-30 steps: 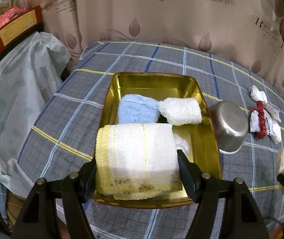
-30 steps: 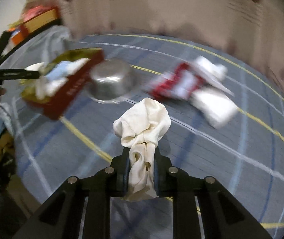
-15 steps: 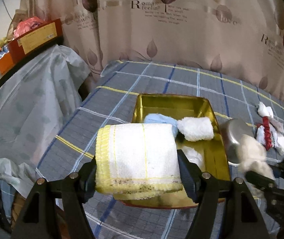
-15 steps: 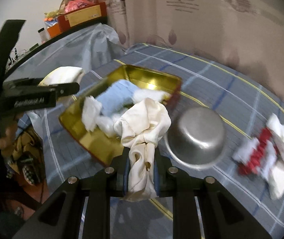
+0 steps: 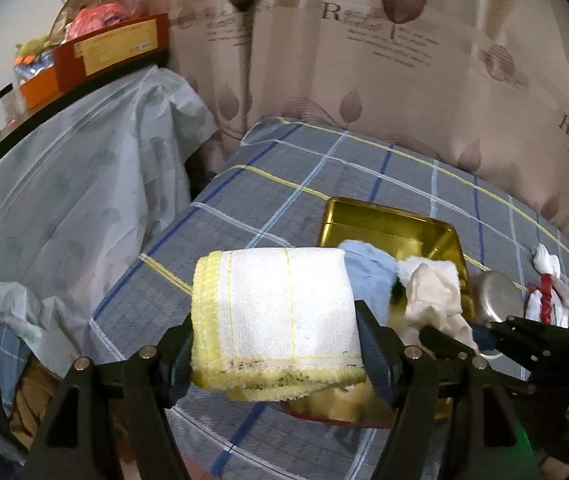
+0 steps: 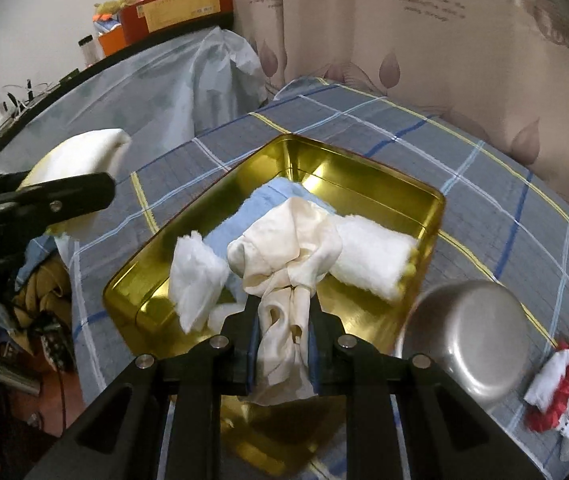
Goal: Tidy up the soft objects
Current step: 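Lower the cream cloth into the gold tray and open the right gripper, then release the yellow-edged towel in the tray while the right gripper grasps the white tissue block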
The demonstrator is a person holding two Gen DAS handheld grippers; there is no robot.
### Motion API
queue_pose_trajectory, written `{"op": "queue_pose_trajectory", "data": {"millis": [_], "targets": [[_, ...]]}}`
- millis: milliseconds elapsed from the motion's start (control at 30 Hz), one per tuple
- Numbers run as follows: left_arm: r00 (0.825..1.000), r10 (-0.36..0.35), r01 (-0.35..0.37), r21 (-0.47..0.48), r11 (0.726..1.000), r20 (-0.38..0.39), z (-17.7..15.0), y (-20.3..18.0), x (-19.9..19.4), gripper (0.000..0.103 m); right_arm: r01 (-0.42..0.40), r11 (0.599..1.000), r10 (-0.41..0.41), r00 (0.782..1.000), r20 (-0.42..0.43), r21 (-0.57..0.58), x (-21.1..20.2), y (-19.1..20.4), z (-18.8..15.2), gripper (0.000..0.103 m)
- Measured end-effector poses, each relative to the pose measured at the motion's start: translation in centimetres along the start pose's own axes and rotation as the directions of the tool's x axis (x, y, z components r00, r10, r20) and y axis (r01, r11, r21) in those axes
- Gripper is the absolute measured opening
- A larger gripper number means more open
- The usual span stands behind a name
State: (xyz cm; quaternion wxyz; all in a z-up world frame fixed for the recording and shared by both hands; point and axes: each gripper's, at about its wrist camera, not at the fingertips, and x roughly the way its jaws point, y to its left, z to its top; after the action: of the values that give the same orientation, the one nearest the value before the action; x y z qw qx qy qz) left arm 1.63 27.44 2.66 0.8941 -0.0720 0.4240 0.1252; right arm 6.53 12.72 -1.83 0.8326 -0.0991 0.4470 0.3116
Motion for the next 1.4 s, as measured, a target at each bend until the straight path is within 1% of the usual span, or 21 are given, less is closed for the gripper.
{"op": "queue_pose_trajectory", "data": {"millis": [167,267,300,333,367,400,433,467,600,800,900,967,1100,1133,1200,1233,1333,1400], "targets": [[1.000,0.005,-0.005,-0.053,0.999,-0.014,0.2,1.5,0.3,0.072,-0.022,1.000,0.022,1.000,-0.007,0.010,1.5,0.9,0.9,0.021],[0.999,-0.017,0.014,-0.083,0.996,-0.031,0.3,2.1,0.5,0.071,-0.025,1.000,0.025,1.000,-0.017,0.003,2.2,1.4,1.1,0.022],[0.999,-0.024,0.021,-0.094,0.995,-0.029,0.3,2.3,0.4,0.071,-0.024,1.000,0.024,1.000,-0.019,-0.003,2.3,1.6,1.1,0.025],[0.999,-0.026,0.024,-0.099,0.995,-0.026,0.3,2.4,0.3,0.071,-0.025,1.000,0.025,1.000,-0.016,-0.007,2.3,1.8,1.0,0.032],[0.999,-0.027,0.024,-0.103,0.994,-0.023,0.3,2.5,0.3,0.071,-0.025,1.000,0.025,1.000,-0.015,-0.006,2.3,1.8,1.1,0.036],[0.999,-0.026,0.023,-0.104,0.994,-0.020,0.3,2.6,0.2,0.071,-0.033,0.999,0.033,0.999,-0.009,-0.002,2.2,1.9,1.1,0.046],[1.000,-0.021,0.019,-0.104,0.994,-0.019,0.4,2.6,0.2,0.071,-0.039,0.999,0.039,0.999,0.004,-0.004,1.8,1.9,1.0,0.058],[1.000,-0.017,0.015,-0.105,0.994,-0.018,0.3,2.6,0.1,0.071,-0.035,0.999,0.035,0.999,0.015,-0.006,1.5,2.0,1.0,0.062],[0.999,-0.024,0.021,-0.112,0.993,-0.023,0.4,2.6,0.2,0.071,-0.031,0.999,0.031,0.997,0.068,-0.008,-0.5,2.2,0.8,0.063],[0.999,-0.037,0.034,-0.074,0.997,-0.037,0.1,1.4,0.2,0.071,-0.035,0.999,0.033,0.994,0.107,0.015,-3.3,1.7,0.2,0.067],[0.997,-0.069,0.067,-0.038,0.997,-0.047,-0.3,0.2,0.1,0.072,-0.017,0.999,0.013,0.992,0.124,0.032,-4.8,0.9,-0.8,0.068],[0.993,-0.105,0.105,-0.013,0.994,-0.062,-0.4,-0.6,0.2,0.071,-0.006,0.999,-0.001,0.991,0.132,0.053,-5.8,0.0,-1.7,0.069],[0.981,-0.175,0.176,0.009,0.984,-0.082,-0.6,-1.5,0.2,0.071,0.035,0.994,-0.050,0.989,0.143,0.105,-8.1,-2.8,-3.5,0.070],[0.980,-0.184,0.185,0.009,0.983,-0.082,-0.6,-1.7,0.1,0.071,0.055,0.991,-0.073,0.987,0.144,0.122,-8.9,-3.7,-4.0,0.072],[0.976,-0.203,0.205,0.026,0.978,-0.079,-0.6,-2.1,-0.1,0.071,0.090,0.983,-0.114,0.982,0.152,0.157,-10.2,-5.4,-5.1,0.073],[0.974,-0.212,0.215,0.031,0.976,-0.079,-0.6,-2.2,-0.1,0.072,0.109,0.978,-0.137,0.979,0.152,0.179,-10.8,-6.6,-5.8,0.073],[0.959,-0.265,0.271,0.050,0.961,-0.102,-0.9,-2.8,0.3,0.072,0.171,0.957,-0.206,0.969,0.135,0.235,-12.1,-9.7,-7.6,0.073],[0.953,-0.283,0.290,0.062,0.955,-0.108,-1.0,-3.2,0.5,0.072,0.195,0.939,-0.237,0.963,0.125,0.283,-12.9,-11.7,-9.0,0.073]]}}
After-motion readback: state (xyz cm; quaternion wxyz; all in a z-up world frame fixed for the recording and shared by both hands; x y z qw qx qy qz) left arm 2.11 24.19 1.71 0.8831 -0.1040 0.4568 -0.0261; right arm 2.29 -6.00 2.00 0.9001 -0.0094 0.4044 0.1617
